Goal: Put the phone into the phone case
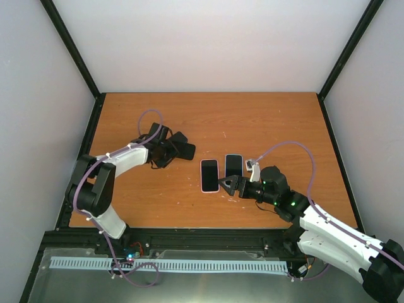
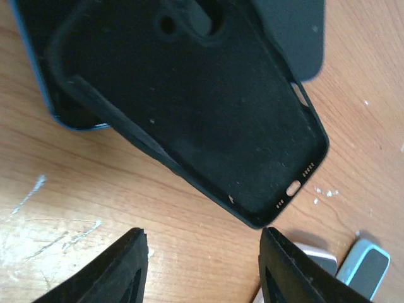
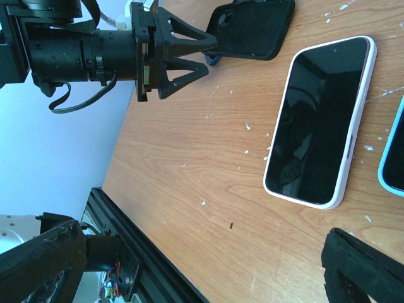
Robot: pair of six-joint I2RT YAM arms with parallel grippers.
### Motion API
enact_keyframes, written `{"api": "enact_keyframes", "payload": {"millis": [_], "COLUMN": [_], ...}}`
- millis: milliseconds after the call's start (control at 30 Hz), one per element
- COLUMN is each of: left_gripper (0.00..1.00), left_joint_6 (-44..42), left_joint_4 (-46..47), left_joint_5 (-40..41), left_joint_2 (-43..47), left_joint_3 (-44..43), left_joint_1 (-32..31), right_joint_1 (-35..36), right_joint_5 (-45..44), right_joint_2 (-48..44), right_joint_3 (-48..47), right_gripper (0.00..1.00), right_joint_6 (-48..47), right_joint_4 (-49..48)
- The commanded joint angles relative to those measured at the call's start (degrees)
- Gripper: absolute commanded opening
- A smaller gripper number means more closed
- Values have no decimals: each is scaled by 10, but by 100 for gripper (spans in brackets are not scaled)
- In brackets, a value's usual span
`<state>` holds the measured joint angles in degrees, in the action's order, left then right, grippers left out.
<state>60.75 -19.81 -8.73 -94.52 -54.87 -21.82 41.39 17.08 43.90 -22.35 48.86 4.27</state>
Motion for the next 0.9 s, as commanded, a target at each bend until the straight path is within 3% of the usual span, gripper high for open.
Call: {"api": "enact_keyframes", "payload": {"millis": [0, 167, 867], "left_gripper": [45, 38, 31], "left_joint_6": [62, 79, 102], "left_joint_4": [-16, -4, 32], "left_joint_5": [38, 36, 22], "left_joint_2": [-14, -35, -92], "left_joint_3": [-27, -34, -43], "left_joint_1": [0, 3, 9], "right_joint_1": [-1, -1, -1], "right_joint_5": [-10, -11, -21], "right_joint_2": [-2, -4, -8], "right_joint_3": [-12, -12, -6], "right_gripper": [100, 100, 100], "right_joint_6": [-6, -3, 0], "right_joint_4": [-5, -5, -4]}}
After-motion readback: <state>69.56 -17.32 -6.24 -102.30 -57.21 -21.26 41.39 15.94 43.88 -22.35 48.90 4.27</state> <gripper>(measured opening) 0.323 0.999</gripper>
